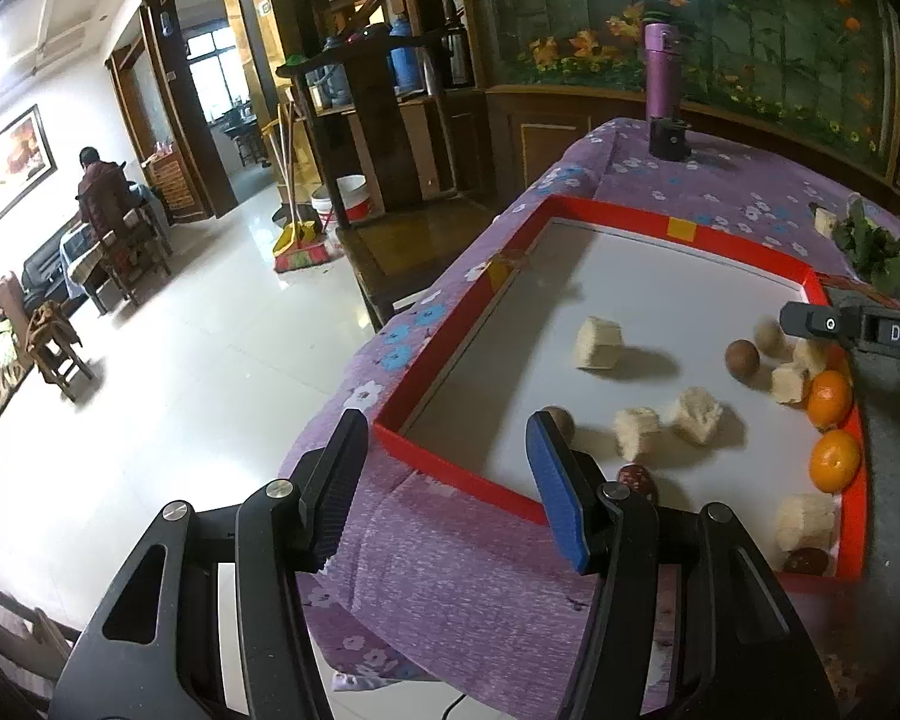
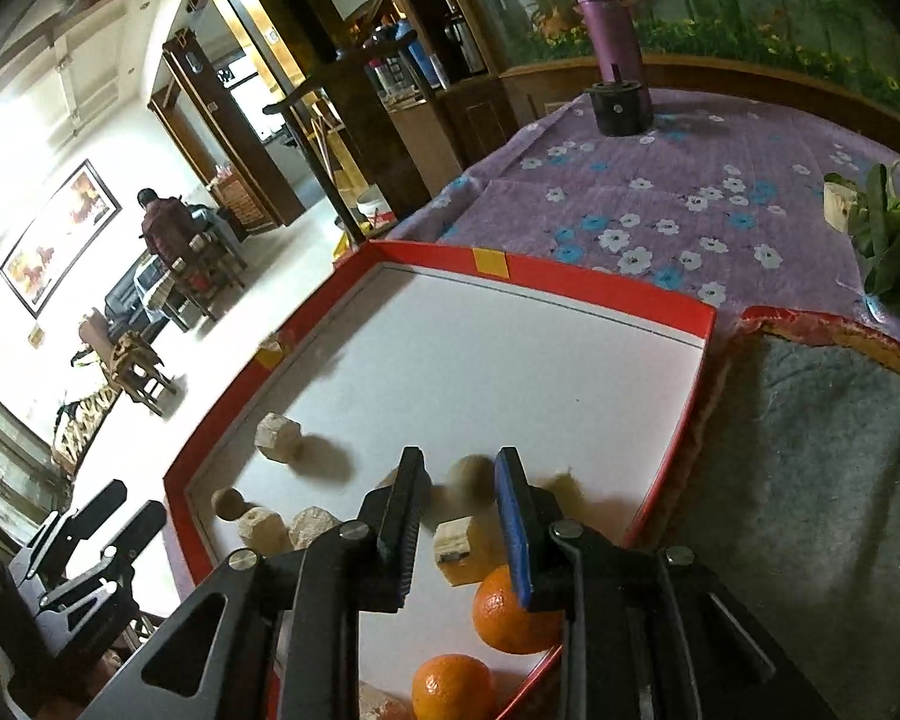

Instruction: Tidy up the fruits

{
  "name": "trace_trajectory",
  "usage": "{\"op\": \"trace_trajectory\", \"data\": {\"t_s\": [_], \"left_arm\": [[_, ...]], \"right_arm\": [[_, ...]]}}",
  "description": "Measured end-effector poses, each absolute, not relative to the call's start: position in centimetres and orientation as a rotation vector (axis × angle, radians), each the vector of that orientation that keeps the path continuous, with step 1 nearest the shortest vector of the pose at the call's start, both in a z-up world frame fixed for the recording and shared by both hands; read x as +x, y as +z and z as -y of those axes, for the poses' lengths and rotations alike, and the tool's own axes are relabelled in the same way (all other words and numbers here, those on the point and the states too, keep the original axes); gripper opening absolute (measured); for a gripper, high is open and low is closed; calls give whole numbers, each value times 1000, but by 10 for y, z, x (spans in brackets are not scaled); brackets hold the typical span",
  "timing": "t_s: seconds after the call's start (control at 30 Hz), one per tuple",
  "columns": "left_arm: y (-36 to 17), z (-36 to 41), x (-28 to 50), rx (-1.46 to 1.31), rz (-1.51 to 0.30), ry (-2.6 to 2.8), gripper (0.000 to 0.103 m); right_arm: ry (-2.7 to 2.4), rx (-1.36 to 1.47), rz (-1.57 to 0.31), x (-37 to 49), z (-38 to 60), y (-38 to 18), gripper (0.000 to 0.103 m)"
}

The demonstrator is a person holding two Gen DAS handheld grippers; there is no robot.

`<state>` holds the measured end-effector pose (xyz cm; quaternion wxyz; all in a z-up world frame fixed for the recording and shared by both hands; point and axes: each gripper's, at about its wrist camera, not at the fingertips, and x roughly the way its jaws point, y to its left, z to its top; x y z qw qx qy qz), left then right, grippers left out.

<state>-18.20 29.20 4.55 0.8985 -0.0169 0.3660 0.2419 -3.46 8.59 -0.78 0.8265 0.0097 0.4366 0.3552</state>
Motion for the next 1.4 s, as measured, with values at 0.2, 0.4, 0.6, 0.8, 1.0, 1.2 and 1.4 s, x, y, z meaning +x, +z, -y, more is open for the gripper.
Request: {"op": "trace_trajectory", "data": {"t_s": [0.2, 0.4, 0.6, 0.8, 1.0, 1.2, 1.4], "left_arm": [[55, -283, -184, -18, -739, 494, 55], [65, -273, -188, -5, -717, 493, 55], [77, -260, -193, 10, -687, 493, 55], [94, -244, -207, 27, -639, 502, 55], [113, -230, -227, 36, -576, 538, 58], [133, -213, -252, 60, -478, 592, 81], [140, -201, -261, 49, -471, 608, 85]], "right_arm": [[761, 51, -880, -40, -74, 6, 27], [761, 80, -834, -52, -54, 23, 27], [778, 95, -777, -77, -36, 41, 29], [796, 87, -718, -114, -24, 55, 33], [807, 83, -653, -158, -12, 72, 38], [819, 84, -576, -195, 3, 88, 44], [819, 84, -496, -224, 16, 101, 47]]}}
